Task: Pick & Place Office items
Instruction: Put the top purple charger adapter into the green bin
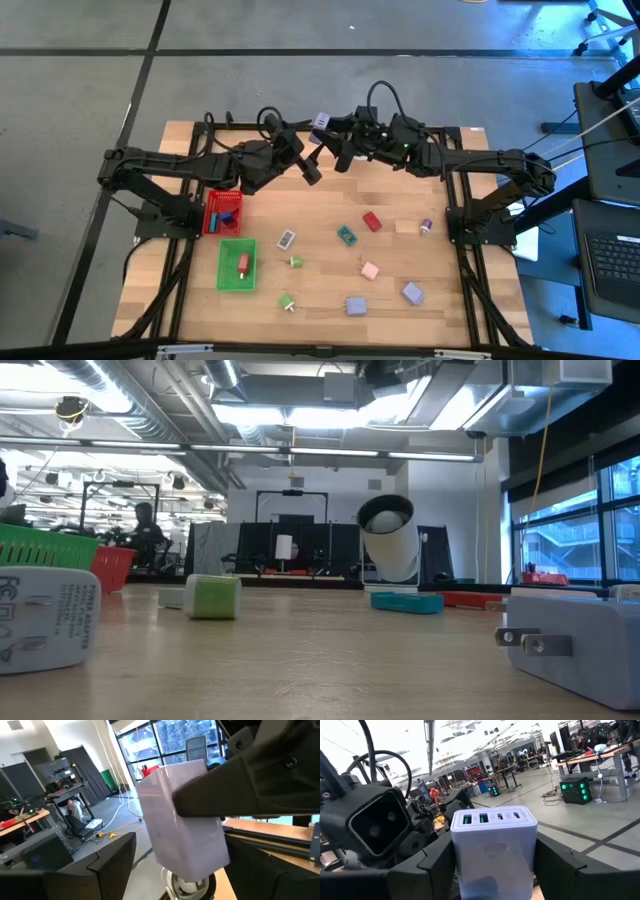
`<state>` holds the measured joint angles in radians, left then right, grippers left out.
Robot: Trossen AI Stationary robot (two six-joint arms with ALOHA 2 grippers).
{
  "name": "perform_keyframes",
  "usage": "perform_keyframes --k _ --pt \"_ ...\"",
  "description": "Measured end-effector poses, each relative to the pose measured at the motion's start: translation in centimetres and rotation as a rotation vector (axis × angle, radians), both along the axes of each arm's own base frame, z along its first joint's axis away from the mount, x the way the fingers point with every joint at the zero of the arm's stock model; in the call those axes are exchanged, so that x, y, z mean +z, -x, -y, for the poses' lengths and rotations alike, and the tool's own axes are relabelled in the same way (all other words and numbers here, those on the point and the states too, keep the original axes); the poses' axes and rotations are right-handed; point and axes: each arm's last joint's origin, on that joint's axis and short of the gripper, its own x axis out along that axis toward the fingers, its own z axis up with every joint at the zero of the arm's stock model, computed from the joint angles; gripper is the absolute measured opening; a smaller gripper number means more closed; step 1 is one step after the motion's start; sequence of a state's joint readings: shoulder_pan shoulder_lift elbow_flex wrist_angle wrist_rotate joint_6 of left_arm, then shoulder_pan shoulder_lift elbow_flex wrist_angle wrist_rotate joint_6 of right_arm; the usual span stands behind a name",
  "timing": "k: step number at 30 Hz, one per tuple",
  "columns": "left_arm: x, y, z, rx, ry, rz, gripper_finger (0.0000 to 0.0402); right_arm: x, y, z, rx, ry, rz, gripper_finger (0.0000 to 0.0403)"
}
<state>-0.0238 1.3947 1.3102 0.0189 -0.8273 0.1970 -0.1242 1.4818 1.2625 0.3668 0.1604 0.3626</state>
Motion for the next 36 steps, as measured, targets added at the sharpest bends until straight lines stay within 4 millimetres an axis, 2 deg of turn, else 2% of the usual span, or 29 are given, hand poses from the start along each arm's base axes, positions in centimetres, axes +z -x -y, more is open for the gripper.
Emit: perform_keyframes --k 5,17,26,36 --pt "0.10 0.07 0.02 0.019 -0.001 0.009 0.0255 0.01 0.00 -0.03 0.016 0.002 0.000 0.0221" --pt "0.18 0.13 -0.03 0.012 -0.009 0.004 0.0153 0.02 0.05 0.06 -0.006 -0.011 0.000 0.0221" --pt "0.15 0.13 0.06 0.014 -0.014 -0.002 0.0151 -0.09 0.05 0.09 -0.020 -0.008 -0.014 0.0229" --pt "0.41 0.25 0.60 0.006 -0.006 0.025 0.0143 -0.45 0.09 0.87 -0.003 0.008 -0.052 0.0292"
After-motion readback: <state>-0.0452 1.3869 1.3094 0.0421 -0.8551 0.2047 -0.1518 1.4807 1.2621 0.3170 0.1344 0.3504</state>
